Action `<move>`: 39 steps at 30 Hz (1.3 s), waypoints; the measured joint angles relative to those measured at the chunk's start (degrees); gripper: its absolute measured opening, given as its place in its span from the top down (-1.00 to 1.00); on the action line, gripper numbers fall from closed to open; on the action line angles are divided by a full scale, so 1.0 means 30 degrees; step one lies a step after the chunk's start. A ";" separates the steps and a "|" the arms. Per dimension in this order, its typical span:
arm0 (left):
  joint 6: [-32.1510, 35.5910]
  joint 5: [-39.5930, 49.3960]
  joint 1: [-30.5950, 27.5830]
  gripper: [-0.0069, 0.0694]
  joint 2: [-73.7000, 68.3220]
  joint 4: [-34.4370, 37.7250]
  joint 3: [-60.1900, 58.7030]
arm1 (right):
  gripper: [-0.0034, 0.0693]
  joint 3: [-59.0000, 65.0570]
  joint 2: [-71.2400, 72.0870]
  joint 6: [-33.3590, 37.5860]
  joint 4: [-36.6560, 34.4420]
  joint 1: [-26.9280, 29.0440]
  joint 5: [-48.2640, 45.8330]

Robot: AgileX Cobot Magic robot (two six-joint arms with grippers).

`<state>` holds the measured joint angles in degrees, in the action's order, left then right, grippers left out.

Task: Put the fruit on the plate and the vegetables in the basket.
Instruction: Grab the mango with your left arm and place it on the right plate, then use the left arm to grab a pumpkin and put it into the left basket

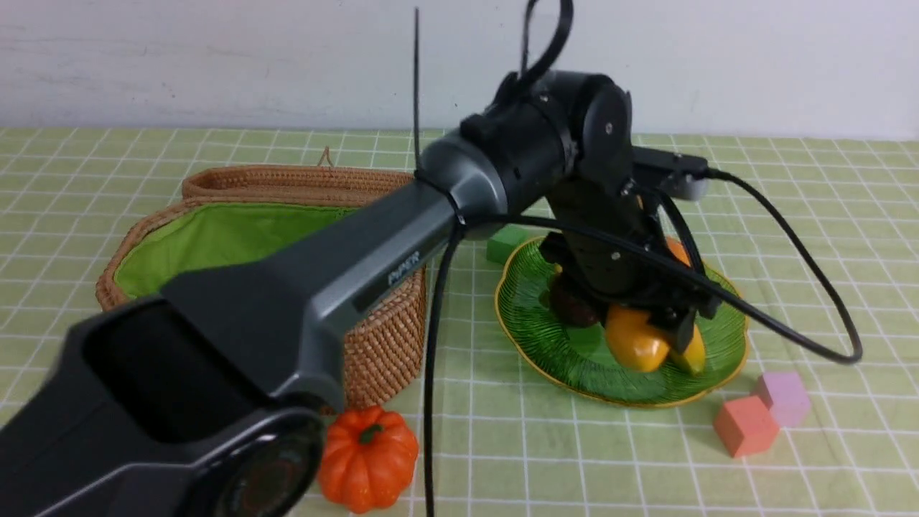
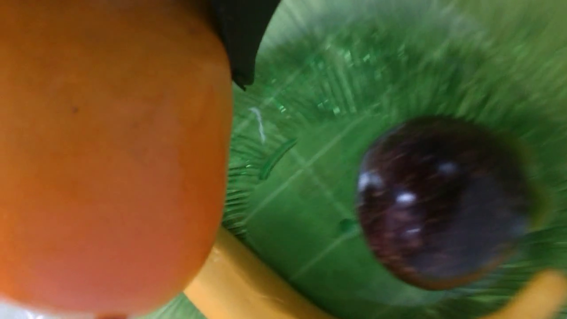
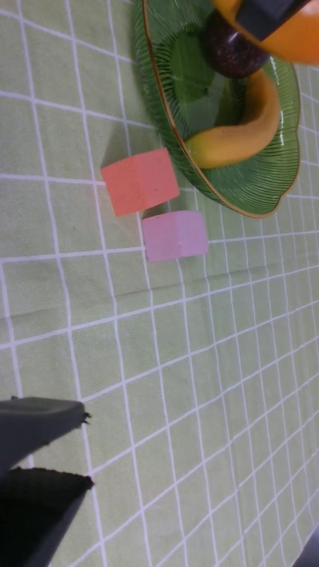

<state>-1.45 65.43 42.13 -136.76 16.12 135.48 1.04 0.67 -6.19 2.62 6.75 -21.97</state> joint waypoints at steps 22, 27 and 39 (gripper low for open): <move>-0.0328 0.1484 -0.0038 -0.88 0.0738 -0.1363 0.0396 | 0.32 0.0000 0.0000 0.0000 0.0000 0.0000 0.0000; -0.1802 0.1824 -0.0038 -0.82 0.3977 -0.5180 -0.0016 | 0.31 0.0000 0.0000 0.0000 0.0000 0.0000 0.0000; -0.3068 0.1824 -0.0058 -0.40 1.5878 -0.7498 -1.3932 | 0.26 0.0000 0.0000 0.0000 -0.0040 0.0000 0.0000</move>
<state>-10.66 70.90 41.96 -89.12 -6.38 93.68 1.04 0.67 -6.19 2.50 6.75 -21.97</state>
